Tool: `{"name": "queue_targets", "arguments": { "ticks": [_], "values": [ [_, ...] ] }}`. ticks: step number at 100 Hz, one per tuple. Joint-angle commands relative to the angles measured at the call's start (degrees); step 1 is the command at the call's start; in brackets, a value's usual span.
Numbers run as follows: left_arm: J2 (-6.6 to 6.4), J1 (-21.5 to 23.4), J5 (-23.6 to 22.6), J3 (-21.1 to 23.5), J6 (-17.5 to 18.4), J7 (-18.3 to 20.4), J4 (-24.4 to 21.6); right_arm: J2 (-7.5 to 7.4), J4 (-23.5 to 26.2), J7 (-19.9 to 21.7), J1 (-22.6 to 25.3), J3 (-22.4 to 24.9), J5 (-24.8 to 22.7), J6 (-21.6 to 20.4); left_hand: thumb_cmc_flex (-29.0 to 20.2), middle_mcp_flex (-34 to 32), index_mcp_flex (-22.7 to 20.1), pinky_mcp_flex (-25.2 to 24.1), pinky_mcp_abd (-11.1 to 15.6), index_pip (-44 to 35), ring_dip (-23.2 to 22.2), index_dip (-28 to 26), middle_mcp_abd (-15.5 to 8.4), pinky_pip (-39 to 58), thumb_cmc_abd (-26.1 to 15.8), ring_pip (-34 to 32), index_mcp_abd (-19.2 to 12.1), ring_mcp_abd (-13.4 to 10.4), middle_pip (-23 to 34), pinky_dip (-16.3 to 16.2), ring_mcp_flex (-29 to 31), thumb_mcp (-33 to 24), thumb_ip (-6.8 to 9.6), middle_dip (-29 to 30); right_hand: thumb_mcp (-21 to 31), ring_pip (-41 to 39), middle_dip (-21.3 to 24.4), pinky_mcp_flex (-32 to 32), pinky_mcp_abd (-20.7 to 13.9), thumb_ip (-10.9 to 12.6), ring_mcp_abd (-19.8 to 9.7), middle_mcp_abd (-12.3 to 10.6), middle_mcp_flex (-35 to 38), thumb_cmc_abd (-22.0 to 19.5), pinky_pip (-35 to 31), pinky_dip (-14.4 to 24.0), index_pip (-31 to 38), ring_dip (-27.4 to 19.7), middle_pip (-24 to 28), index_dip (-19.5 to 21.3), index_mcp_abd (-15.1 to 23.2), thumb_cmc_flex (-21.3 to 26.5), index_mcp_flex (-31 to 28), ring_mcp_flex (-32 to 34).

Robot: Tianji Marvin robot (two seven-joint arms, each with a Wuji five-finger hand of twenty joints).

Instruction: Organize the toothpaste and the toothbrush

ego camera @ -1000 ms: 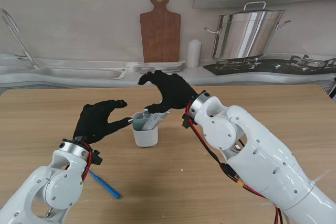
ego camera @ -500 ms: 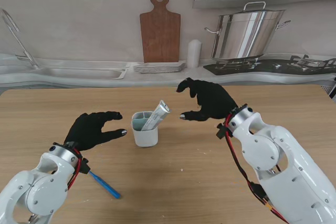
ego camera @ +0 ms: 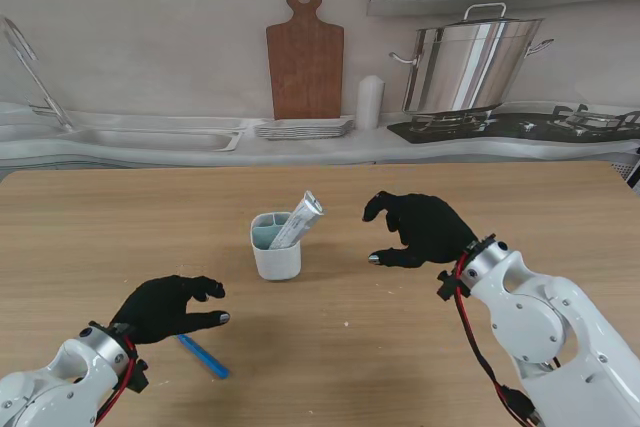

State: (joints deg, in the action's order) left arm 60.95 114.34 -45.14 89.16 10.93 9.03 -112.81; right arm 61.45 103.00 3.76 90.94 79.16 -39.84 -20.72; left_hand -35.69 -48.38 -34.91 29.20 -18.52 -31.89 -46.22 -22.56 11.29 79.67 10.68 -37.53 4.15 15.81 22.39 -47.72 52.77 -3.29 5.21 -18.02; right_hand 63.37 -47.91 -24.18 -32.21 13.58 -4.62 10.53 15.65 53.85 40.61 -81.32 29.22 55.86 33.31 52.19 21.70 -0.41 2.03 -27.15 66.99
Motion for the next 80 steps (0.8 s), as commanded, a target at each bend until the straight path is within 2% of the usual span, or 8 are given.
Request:
{"name": "queue_targets", "arguments": {
  "ticks": [1,13,24,28,33,45,58,80],
  "values": [
    [-0.21,1.7,-0.9,0.3,0.2,1.5,-0.1,-0.02,-0.9,1.1,0.8,-0.1,0.5,0.5,-0.4,-1.5,-1.0,-0.5,1.7,-0.8,-0.3,-0.1,-0.6,1.2,-2.0,0.1,-1.6,-0.8,1.1,0.7,1.5,-0.5,0.32,-1.8,0.3,-0.6,0.3,1.0,-5.4,-0.9,0.8,1.1,2.8,2.2,3.9,-3.9,0.8,0.5,0.7,0.7,-0.7,0.7,-3.6,4.5],
    [-0.49,3.2,-1.4,1.1,-0.3,3.5,-0.6,-0.3,-1.5,2.1,0.7,0.2,0.1,-0.3,-0.4,-1.6,-0.8,-0.3,1.9,-0.7,-0.2,0.0,-0.6,1.6,-2.4,0.2,-1.6,-0.5,1.2,1.0,1.8,-0.3,0.15,-1.9,1.2,-3.7,0.5,-5.2,-4.2,-1.6,-1.2,1.2,4.4,3.6,1.5,-4.0,1.2,1.2,0.9,0.9,-0.4,0.3,-7.0,7.7],
    [-0.51,4.1,-1.6,1.4,-0.9,3.9,-0.3,-0.17,-2.1,1.0,0.7,0.0,-0.5,-0.8,-0.6,-2.5,-1.2,1.7,2.3,-1.3,-0.5,-0.1,-0.6,3.1,-2.5,-1.0,-1.6,-0.3,2.0,1.1,3.2,-0.2,0.21,-2.2,3.6,-5.4,0.7,-13.4,1.3,-2.8,-1.2,1.5,2.6,6.9,-4.6,0.1,1.0,1.1,0.2,1.1,0.0,0.0,-5.8,7.7],
    [-0.54,4.1,-1.2,1.5,-1.1,4.2,0.0,-0.33,-2.0,2.1,0.7,0.1,0.4,-0.8,-0.6,-2.6,-1.2,1.9,2.4,-1.4,-0.5,-0.1,-0.5,3.3,-2.5,-1.2,-1.5,-0.2,2.1,1.3,3.3,-0.2,0.24,-2.2,3.1,-3.5,0.7,-12.5,2.2,-2.6,-0.5,1.5,1.1,6.0,-2.3,3.9,0.7,0.1,-0.4,1.0,0.4,0.2,-4.5,7.1],
    [-0.61,4.0,0.4,1.6,-0.8,4.9,0.5,-0.47,-2.0,3.5,0.8,0.1,1.8,-0.8,-0.8,-2.5,-1.2,2.0,2.3,-1.6,-0.3,-0.1,-0.5,3.4,-2.4,-1.1,-1.5,0.0,2.2,1.5,3.2,-0.3,0.27,-2.2,2.3,-0.5,0.8,-8.9,4.5,-2.2,1.8,2.5,-2.7,4.8,-0.8,4.9,0.3,-0.6,-1.6,0.9,0.8,0.8,-2.6,3.3],
    [-0.7,3.7,1.7,1.4,-0.5,5.4,1.6,-0.94,-2.7,4.6,0.6,0.3,0.0,-2.8,-0.8,-2.2,-1.0,1.6,2.2,-1.8,0.3,-0.1,-0.6,3.5,-2.4,-0.7,-1.6,0.2,2.3,2.0,2.8,-0.3,0.31,-2.2,-2.6,1.8,0.4,-4.5,4.8,0.2,5.5,3.3,-12.4,-1.2,0.3,6.6,-0.5,0.6,-2.9,0.5,1.5,2.6,2.8,-8.0],
    [-0.86,3.1,2.6,0.8,-0.7,6.2,2.8,-0.91,-3.5,1.8,0.6,0.5,-4.7,-4.5,-0.8,-2.0,-1.0,0.3,1.4,-2.1,1.7,0.0,-0.6,2.0,-2.5,0.5,-1.7,0.3,2.3,3.2,2.0,-0.4,0.27,-2.1,-5.5,2.0,0.5,-3.5,6.0,2.1,5.7,3.1,-12.9,-4.4,1.1,5.8,-0.3,-0.4,-3.2,0.3,1.9,3.5,2.6,-8.9],
    [-1.28,0.7,3.8,-0.9,-0.6,8.0,5.3,-0.7,-4.1,0.7,0.9,0.6,-4.6,-3.9,-0.9,-1.9,-0.9,-1.6,0.1,-2.2,4.1,0.1,-0.7,-0.9,-2.4,3.4,-1.8,0.5,2.1,4.6,0.6,-0.5,0.19,-1.9,-5.4,2.6,0.8,-2.2,7.6,3.2,6.6,3.6,-12.3,-5.4,1.8,4.9,-0.3,-1.1,-3.6,0.3,2.0,4.1,1.1,-9.0]
  ]
}}
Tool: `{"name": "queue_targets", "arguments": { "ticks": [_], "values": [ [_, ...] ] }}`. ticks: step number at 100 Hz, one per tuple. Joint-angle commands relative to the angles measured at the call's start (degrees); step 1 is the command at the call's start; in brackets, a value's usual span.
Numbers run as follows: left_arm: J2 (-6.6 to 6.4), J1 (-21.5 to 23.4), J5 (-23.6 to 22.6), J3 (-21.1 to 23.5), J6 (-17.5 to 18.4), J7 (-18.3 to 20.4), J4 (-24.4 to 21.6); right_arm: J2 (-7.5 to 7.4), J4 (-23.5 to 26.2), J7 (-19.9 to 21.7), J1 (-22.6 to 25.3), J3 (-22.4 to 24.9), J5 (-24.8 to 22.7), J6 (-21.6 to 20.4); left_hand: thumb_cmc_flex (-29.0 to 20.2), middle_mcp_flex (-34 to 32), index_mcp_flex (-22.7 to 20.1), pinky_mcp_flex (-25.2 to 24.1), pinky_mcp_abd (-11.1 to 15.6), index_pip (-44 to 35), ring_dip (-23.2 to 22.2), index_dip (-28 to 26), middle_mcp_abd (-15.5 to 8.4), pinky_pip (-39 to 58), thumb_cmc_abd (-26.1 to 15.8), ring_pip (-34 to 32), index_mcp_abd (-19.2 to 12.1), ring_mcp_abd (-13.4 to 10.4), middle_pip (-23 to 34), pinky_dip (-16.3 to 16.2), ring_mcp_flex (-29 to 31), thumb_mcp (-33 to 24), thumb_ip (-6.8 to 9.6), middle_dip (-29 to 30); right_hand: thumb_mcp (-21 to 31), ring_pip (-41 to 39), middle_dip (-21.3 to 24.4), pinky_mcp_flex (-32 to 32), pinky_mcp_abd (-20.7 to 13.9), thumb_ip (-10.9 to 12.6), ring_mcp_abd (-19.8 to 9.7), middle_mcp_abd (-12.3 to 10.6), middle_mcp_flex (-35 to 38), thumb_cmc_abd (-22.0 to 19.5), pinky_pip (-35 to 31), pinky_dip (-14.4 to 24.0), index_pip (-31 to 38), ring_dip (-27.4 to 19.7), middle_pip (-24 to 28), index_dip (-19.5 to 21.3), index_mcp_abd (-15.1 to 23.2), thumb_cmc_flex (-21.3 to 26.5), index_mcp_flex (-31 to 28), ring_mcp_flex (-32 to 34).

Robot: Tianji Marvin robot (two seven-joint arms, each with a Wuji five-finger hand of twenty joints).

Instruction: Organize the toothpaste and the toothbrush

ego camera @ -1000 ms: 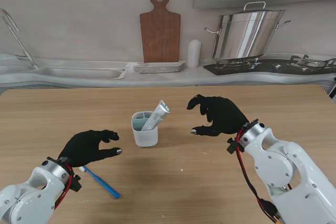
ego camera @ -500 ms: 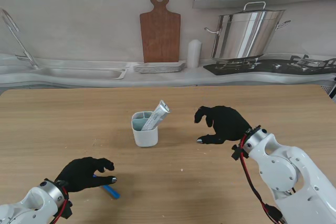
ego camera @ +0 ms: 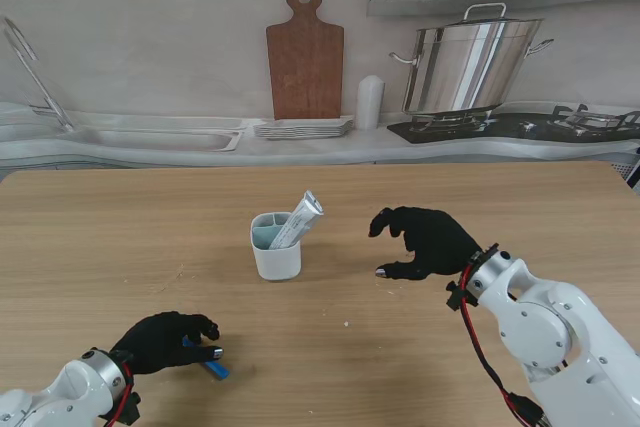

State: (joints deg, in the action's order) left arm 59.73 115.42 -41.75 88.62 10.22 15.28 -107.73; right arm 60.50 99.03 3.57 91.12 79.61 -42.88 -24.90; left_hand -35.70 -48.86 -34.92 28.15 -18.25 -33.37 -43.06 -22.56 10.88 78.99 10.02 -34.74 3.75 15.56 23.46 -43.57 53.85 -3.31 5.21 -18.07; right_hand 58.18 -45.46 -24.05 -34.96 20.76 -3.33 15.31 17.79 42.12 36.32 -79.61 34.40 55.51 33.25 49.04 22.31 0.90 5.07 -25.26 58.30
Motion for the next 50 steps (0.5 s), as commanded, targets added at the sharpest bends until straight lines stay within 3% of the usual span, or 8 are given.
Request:
{"name": "queue_targets", "arguments": {
  "ticks": [1,12,30,41,50],
  "values": [
    [-0.1,-0.5,0.5,-0.4,0.1,1.9,0.3,0.26,-0.2,0.8,0.7,0.2,-1.6,0.3,-0.9,-1.4,-0.9,-0.7,-0.2,-0.7,1.0,0.2,-0.3,-0.3,-1.8,0.7,-1.4,0.7,1.0,0.5,-0.5,-0.4,0.19,-1.9,-0.2,0.1,0.7,0.5,0.5,2.0,1.9,1.5,-0.5,-1.1,0.1,-0.3,0.0,-1.0,-0.5,-0.4,0.7,1.0,-0.8,-0.3],
    [-0.49,-2.0,1.0,-1.0,1.3,3.6,1.4,0.3,-0.6,0.7,0.7,0.2,-1.5,0.7,-0.9,-1.1,-0.7,-2.3,-0.9,-0.8,2.9,0.1,-0.7,-3.8,-1.9,3.1,-1.5,0.1,0.8,2.0,-1.6,-0.5,0.1,-1.8,0.5,0.3,0.7,1.1,1.1,2.3,2.2,1.7,-0.5,-1.4,0.4,-0.7,0.0,-1.2,-0.7,-0.4,0.6,1.0,-1.3,-0.5],
    [-0.81,-4.3,1.9,-2.0,1.2,5.1,2.6,0.32,-1.1,0.7,0.8,0.2,-1.3,1.3,-1.5,-2.5,-1.7,-10.2,-4.3,-4.5,9.8,-2.2,-0.9,-18.8,-1.9,11.3,-1.2,0.8,3.9,7.9,-5.9,-1.0,0.11,-4.9,4.1,0.7,0.9,1.7,2.1,2.8,2.5,1.7,0.1,-1.3,1.2,-2.0,-0.3,-1.6,-1.1,-0.4,0.8,1.5,-1.2,-0.2],
    [-1.04,-5.5,2.3,-2.4,1.6,6.2,3.4,0.35,-1.2,0.5,0.9,0.3,-1.2,1.3,-1.3,-3.0,-2.0,-12.2,-4.7,-6.5,11.3,-3.4,-1.8,-21.9,-1.8,12.5,-1.4,0.1,6.0,9.3,-6.6,-1.2,0.1,-7.4,4.7,0.8,0.9,1.7,2.6,2.7,2.6,1.8,0.3,-1.1,1.6,-2.5,-0.2,-1.6,-1.1,-0.4,0.8,1.4,-1.5,-0.2],
    [-1.22,-6.2,1.5,-2.5,2.3,6.7,3.7,0.36,-1.2,0.5,1.0,0.4,-1.2,1.3,-1.1,-4.1,-2.3,-16.1,-3.2,-12.6,14.4,-8.5,-3.2,-26.3,-1.7,16.1,-3.2,-1.5,10.6,11.9,-10.2,-1.5,-0.03,-11.8,5.0,0.8,0.9,1.9,2.8,2.6,2.8,1.7,0.2,-1.2,1.7,-2.8,-0.3,-1.6,-1.2,-0.4,0.6,1.5,-1.2,-0.2]
  ]
}}
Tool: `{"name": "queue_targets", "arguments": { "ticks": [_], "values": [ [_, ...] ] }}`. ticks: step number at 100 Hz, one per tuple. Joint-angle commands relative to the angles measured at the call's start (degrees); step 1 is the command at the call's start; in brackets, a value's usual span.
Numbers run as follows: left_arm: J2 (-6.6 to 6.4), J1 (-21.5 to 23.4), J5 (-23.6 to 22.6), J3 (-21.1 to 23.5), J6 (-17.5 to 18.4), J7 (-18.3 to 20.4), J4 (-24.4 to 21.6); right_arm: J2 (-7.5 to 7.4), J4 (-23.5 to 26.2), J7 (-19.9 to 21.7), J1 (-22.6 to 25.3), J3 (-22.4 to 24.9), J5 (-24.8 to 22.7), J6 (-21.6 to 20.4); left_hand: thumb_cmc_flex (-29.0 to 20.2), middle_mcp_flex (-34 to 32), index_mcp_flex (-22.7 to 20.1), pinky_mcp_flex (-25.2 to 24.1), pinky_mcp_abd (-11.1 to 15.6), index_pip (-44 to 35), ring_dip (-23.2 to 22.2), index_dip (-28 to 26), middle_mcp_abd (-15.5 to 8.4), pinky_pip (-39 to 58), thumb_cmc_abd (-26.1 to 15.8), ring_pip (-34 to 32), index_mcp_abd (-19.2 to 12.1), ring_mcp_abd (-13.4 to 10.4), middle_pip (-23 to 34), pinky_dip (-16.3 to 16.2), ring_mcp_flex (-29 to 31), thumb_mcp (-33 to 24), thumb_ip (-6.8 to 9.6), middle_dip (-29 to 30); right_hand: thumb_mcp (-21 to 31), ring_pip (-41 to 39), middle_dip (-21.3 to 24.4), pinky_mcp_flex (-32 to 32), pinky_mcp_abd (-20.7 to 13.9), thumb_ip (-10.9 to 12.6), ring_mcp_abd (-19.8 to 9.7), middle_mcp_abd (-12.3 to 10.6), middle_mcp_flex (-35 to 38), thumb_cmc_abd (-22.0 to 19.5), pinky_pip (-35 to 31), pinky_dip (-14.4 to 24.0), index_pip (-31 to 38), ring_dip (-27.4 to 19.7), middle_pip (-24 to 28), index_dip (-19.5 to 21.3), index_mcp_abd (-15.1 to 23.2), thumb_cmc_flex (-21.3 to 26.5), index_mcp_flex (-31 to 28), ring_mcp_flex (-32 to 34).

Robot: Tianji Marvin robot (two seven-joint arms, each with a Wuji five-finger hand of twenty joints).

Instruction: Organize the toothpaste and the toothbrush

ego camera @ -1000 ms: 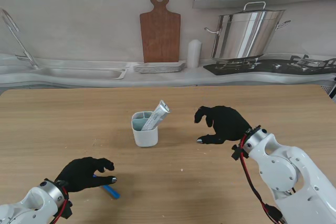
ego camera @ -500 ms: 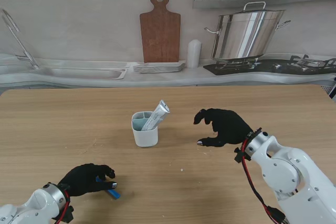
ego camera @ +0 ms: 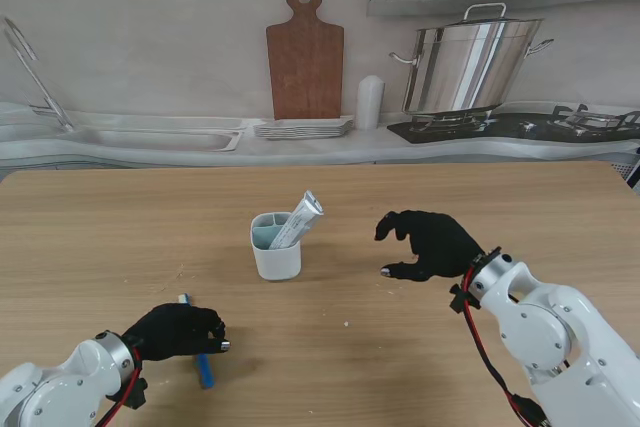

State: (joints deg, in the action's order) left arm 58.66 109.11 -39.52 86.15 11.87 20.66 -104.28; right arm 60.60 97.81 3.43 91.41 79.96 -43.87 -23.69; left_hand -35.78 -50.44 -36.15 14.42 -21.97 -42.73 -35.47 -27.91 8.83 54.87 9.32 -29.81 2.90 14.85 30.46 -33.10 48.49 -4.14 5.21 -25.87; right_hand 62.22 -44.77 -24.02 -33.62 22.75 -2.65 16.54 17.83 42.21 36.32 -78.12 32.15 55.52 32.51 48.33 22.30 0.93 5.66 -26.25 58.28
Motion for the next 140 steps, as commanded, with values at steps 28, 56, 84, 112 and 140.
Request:
{"name": "queue_targets", "arguments": {
  "ticks": [28,56,84,112,140],
  "values": [
    [-0.19,0.1,-4.7,0.2,3.7,-0.1,0.4,0.42,-0.3,0.0,1.0,0.1,0.1,1.5,-0.2,6.4,-4.2,-14.3,5.3,-16.9,13.6,-16.8,-1.4,-14.3,2.5,18.4,-8.6,-3.7,-7.4,11.8,-18.6,-3.2,-0.58,1.0,2.6,-0.1,0.9,0.9,2.4,2.1,2.3,1.9,0.1,-1.0,0.0,-1.1,-0.3,-0.8,-0.5,-0.4,0.2,1.3,0.6,0.0],
    [1.14,3.6,-10.9,1.2,2.8,-9.0,-2.4,0.45,-0.2,-0.3,1.3,0.5,-0.2,1.3,2.4,23.3,12.0,-10.4,1.1,1.4,8.0,-9.4,1.4,-7.1,10.4,13.6,-9.3,0.6,-10.7,1.7,-21.1,-10.1,-0.87,4.2,2.9,-0.3,0.8,0.8,2.6,2.0,2.3,1.9,0.0,-1.0,-0.3,-1.4,-0.3,-0.7,-0.3,-0.4,0.2,1.1,0.8,0.0],
    [1.53,6.4,-20.5,-0.5,-9.8,-10.2,-7.3,0.45,-0.2,-0.5,1.7,1.1,-0.5,1.1,3.5,3.8,11.0,10.9,5.7,0.6,-19.8,-7.8,-0.9,23.7,12.8,-15.3,1.8,-4.8,5.9,-15.0,5.8,-9.2,0.48,-9.6,2.7,-0.4,0.8,0.7,2.6,2.0,2.3,1.8,0.1,-1.2,-0.4,-1.5,-0.3,-0.6,-0.4,-0.4,0.3,1.1,0.8,0.2],
    [0.82,6.7,-22.6,-2.0,-17.3,-0.1,-10.1,0.54,0.2,-0.7,2.2,1.9,-0.3,1.6,4.3,-8.2,5.4,23.6,8.2,-3.5,-20.5,-8.6,-1.1,39.7,13.4,-28.9,3.8,-4.6,14.1,-10.1,18.6,-7.0,-0.21,-11.1,2.7,-0.5,0.9,0.6,2.9,2.0,2.6,1.8,0.5,-1.2,-0.4,-1.6,-0.3,-0.6,-0.5,-0.4,0.3,1.1,0.4,0.5],
    [0.66,4.9,-26.6,-3.5,-17.7,0.5,-8.5,0.51,0.1,-0.4,2.5,1.9,-0.1,1.7,5.2,-4.9,8.1,20.7,9.1,-3.4,-21.6,-10.1,-1.2,38.2,11.1,-27.3,1.5,-4.7,12.2,-10.1,15.3,-3.0,1.03,-11.1,2.7,-0.5,0.9,0.5,3.0,2.0,2.6,1.8,0.7,-1.2,-0.5,-1.7,-0.3,-0.5,-0.5,-0.4,0.4,1.1,0.2,0.6]
  ]
}}
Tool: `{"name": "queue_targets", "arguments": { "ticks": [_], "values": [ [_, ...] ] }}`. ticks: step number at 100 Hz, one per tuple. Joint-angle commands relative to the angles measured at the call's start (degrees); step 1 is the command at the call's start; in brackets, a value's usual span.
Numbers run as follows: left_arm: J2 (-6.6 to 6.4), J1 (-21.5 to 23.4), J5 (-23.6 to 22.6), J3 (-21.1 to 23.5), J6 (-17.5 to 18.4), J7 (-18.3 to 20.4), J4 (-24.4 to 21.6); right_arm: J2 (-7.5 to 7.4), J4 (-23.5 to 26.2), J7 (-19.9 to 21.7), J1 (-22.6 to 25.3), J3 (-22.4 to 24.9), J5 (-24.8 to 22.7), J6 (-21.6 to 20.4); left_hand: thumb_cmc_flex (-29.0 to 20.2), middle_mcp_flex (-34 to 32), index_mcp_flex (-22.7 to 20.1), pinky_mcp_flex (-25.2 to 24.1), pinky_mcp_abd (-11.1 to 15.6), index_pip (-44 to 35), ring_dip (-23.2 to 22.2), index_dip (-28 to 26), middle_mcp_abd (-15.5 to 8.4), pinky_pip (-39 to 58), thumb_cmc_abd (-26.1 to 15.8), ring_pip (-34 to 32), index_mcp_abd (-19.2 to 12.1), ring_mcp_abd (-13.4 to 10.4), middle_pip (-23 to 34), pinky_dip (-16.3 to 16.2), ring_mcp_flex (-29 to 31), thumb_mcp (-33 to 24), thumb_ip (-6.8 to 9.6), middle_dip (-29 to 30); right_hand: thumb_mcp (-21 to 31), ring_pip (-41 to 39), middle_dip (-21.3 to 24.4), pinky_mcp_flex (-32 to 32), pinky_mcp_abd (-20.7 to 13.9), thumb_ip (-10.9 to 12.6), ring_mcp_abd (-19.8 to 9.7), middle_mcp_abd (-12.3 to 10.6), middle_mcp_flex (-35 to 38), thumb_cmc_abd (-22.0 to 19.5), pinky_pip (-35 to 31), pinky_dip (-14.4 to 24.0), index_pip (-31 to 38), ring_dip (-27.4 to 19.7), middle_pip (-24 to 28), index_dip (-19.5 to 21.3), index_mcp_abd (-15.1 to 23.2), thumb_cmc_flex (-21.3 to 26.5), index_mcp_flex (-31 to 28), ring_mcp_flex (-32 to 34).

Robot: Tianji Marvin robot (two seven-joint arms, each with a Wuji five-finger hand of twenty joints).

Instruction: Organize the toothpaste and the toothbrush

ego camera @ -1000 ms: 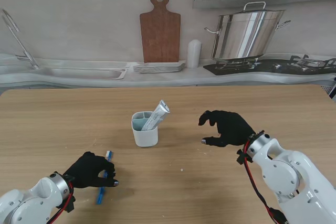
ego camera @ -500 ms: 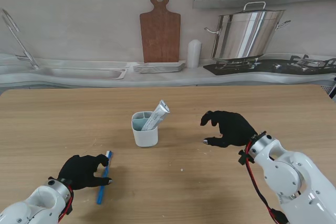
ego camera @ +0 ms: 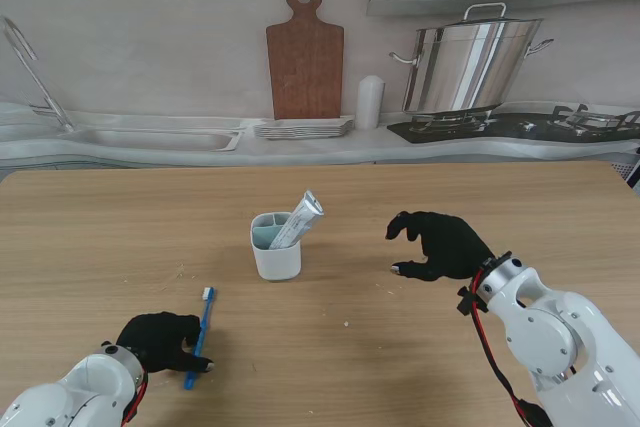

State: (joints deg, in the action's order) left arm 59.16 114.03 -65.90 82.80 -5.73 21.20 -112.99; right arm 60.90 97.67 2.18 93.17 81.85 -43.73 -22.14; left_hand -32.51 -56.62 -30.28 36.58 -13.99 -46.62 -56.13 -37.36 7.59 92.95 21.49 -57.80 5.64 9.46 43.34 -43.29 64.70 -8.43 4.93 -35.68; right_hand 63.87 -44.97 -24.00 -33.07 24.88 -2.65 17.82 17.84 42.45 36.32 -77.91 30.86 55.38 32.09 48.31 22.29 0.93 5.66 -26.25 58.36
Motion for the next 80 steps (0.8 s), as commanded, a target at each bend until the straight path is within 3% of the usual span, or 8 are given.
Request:
{"name": "queue_targets", "arguments": {
  "ticks": [1,17,30,37,51,63,80],
  "values": [
    [0.15,-0.1,-0.4,-0.2,-0.1,-0.1,0.3,0.21,0.2,0.8,0.7,0.0,-0.2,0.1,1.9,1.4,2.4,-1.6,1.1,0.5,-1.0,-0.6,0.0,0.1,-1.0,0.7,-1.3,0.7,-0.7,0.0,-1.0,1.3,1.31,-1.3,1.0,-0.3,0.9,0.0,0.8,2.0,1.3,1.8,0.4,-1.2,-0.7,-0.4,-0.2,-0.1,-0.5,-0.4,0.4,1.1,0.2,0.5],
    [-0.02,-2.0,-1.2,-0.9,0.3,0.8,1.2,0.18,0.1,1.1,0.7,0.0,0.1,0.0,1.1,2.6,4.1,-2.1,1.3,1.5,-1.2,-0.8,0.1,-0.6,-0.2,1.5,-0.8,0.4,-1.9,-0.4,-2.0,1.4,1.64,-1.1,1.0,-0.4,0.9,-0.1,0.9,2.0,1.2,1.7,0.5,-1.3,-0.7,-0.4,-0.2,-0.1,-0.5,-0.5,0.4,1.1,0.0,0.6],
    [-0.49,-3.9,-0.6,-0.5,4.6,3.1,2.3,0.15,0.0,1.4,0.7,0.1,0.4,0.1,-1.7,7.3,8.8,-3.4,2.4,3.2,-2.0,-1.0,-0.9,-2.7,3.0,3.4,-0.8,-2.3,-5.9,-0.7,-4.4,-0.7,2.56,0.6,1.0,-0.3,0.9,-0.1,0.9,2.1,1.2,1.7,0.6,-1.2,-0.7,-0.4,-0.3,0.0,-0.5,-0.5,0.4,1.2,-0.4,0.6],
    [-0.79,-5.0,0.1,-0.2,7.0,4.8,3.0,0.14,0.0,1.6,0.7,0.1,0.5,0.3,-2.2,9.3,10.1,-5.1,2.2,3.8,-2.8,-1.1,-1.7,-5.4,6.2,6.0,-1.4,-2.9,-7.8,-1.7,-6.0,-7.1,2.68,1.8,1.1,-0.4,0.9,-0.1,1.0,2.1,1.3,1.8,0.6,-1.1,-0.7,-0.4,-0.3,0.0,-0.6,-0.5,0.4,1.3,-0.6,0.7],
    [-1.62,-6.9,2.1,0.6,12.2,9.5,4.2,0.11,-0.1,2.0,0.7,0.1,0.8,0.6,-1.9,17.2,16.0,-7.6,2.9,7.5,-2.4,0.9,-2.3,-9.0,9.6,10.5,-0.7,-3.8,-12.3,-2.7,-9.2,-16.6,-0.23,4.1,1.1,-0.4,0.9,-0.2,0.9,2.0,1.3,1.7,0.9,-1.1,-0.8,-0.4,-0.3,0.0,-0.6,-0.5,0.4,1.3,-1.0,0.8],
    [-1.91,-7.7,1.3,0.7,14.3,10.9,4.6,0.07,-0.2,2.4,0.6,0.0,1.2,0.8,-4.0,21.0,18.5,-8.8,2.9,8.7,-2.6,1.4,-2.8,-10.5,11.9,12.7,-1.4,-4.2,-13.4,-3.5,-11.3,-22.7,0.95,4.6,1.1,-0.4,0.9,-0.2,1.0,2.0,1.2,1.6,1.0,-1.2,-0.8,-0.4,-0.3,0.0,-0.5,-0.5,0.5,1.3,-1.3,0.8],
    [-1.76,-8.0,-1.2,0.6,14.9,8.9,5.5,0.03,-0.2,2.9,0.6,-0.2,1.7,1.1,-7.5,24.5,21.6,-8.9,3.2,9.4,-2.9,1.7,-2.1,-11.3,13.0,14.1,-1.3,-5.0,-13.6,-3.8,-11.9,-30.0,1.69,4.5,1.2,-0.4,0.9,-0.3,0.9,2.0,1.3,1.5,1.2,-1.2,-0.8,-0.4,-0.4,0.0,-0.6,-0.5,0.5,1.3,-1.6,0.9]
  ]
}}
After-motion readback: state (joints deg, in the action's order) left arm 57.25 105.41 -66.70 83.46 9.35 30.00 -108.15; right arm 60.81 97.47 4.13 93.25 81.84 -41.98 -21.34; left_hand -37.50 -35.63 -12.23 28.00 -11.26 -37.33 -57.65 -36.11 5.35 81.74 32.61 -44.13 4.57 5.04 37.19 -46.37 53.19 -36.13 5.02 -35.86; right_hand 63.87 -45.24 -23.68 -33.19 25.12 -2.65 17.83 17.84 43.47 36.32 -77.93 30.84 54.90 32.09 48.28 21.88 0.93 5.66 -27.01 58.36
